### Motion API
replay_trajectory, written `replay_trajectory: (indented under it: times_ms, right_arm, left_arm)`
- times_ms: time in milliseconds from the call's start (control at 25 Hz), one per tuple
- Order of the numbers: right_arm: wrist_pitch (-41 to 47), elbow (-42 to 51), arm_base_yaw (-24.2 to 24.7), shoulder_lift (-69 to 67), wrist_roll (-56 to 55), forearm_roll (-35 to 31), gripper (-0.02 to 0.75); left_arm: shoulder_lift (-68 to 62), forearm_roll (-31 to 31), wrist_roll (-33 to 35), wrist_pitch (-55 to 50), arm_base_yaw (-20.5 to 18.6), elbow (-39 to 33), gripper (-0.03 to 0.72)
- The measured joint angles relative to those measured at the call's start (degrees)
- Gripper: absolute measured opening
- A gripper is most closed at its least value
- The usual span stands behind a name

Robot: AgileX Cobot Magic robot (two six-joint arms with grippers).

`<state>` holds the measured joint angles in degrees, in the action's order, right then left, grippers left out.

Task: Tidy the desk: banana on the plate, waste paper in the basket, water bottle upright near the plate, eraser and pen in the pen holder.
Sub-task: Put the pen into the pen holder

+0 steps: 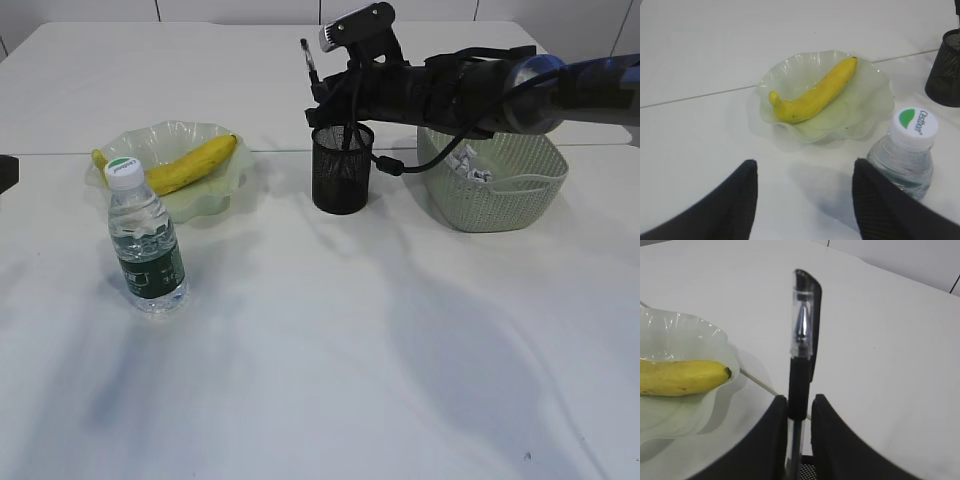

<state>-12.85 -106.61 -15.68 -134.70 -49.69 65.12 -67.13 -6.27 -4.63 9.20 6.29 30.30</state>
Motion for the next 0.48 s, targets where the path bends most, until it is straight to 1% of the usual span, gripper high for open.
replay_trajectory:
  times_ms: [200,240,360,480]
  right_arm:
    - [0.11,0.00,0.00,0.09,-2.35,0.00,0.265]
    - [0.11,0.00,0.00,0.09,-2.46,0.00,0.283]
    - [0.11,0.00,0.00,0.09,-2.70,0.00,0.313]
    - [0.11,0.00,0.00,0.09,-2.80,0.00,0.317]
  left_arm:
    - [0.00,0.00,0.00,0.00,0.00,0.00,0.426]
    - [0.00,0.00,0.00,0.00,0.00,0.00,0.426]
    - [0.00,0.00,0.00,0.00,0.00,0.00,0.426]
    - [0.00,0.00,0.00,0.00,0.00,0.00,0.426]
